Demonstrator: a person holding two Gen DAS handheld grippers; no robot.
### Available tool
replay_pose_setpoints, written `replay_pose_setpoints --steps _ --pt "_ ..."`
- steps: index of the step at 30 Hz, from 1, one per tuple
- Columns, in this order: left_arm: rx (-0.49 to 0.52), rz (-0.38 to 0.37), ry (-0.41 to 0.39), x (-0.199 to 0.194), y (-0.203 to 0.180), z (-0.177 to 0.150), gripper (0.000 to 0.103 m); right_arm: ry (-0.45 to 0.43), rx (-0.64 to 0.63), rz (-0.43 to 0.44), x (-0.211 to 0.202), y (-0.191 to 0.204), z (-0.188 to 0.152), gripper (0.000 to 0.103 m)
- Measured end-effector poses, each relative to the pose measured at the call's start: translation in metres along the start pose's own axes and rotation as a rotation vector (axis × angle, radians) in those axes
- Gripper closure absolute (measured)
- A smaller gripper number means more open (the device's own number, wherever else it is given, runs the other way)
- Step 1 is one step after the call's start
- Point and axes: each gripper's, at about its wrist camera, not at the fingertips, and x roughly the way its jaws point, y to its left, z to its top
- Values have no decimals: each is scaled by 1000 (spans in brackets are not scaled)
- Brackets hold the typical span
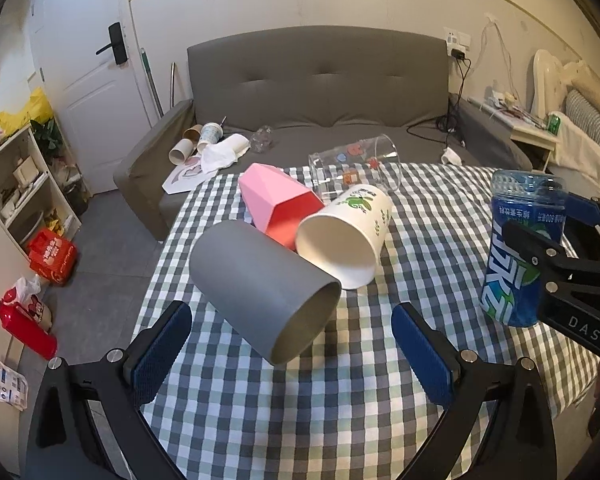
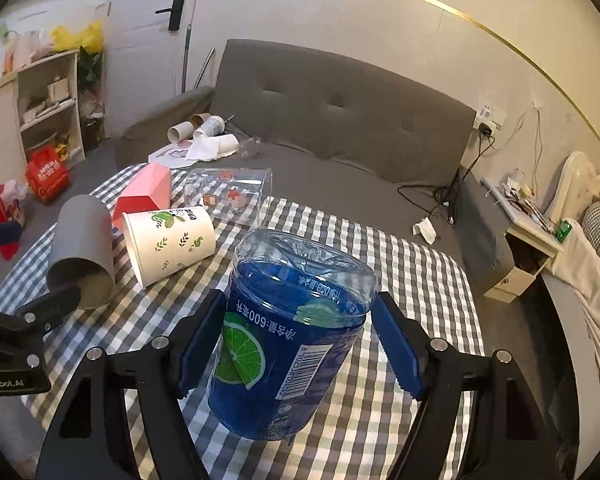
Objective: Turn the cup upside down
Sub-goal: 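Rotate the held blue bottle cap-up with the right tool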
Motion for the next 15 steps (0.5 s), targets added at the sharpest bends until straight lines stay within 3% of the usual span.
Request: replay_pose_setpoints --steps 15 --pt "19 4 14 -2 -14 -1 0 -6 -2 50 -6 4 -33 29"
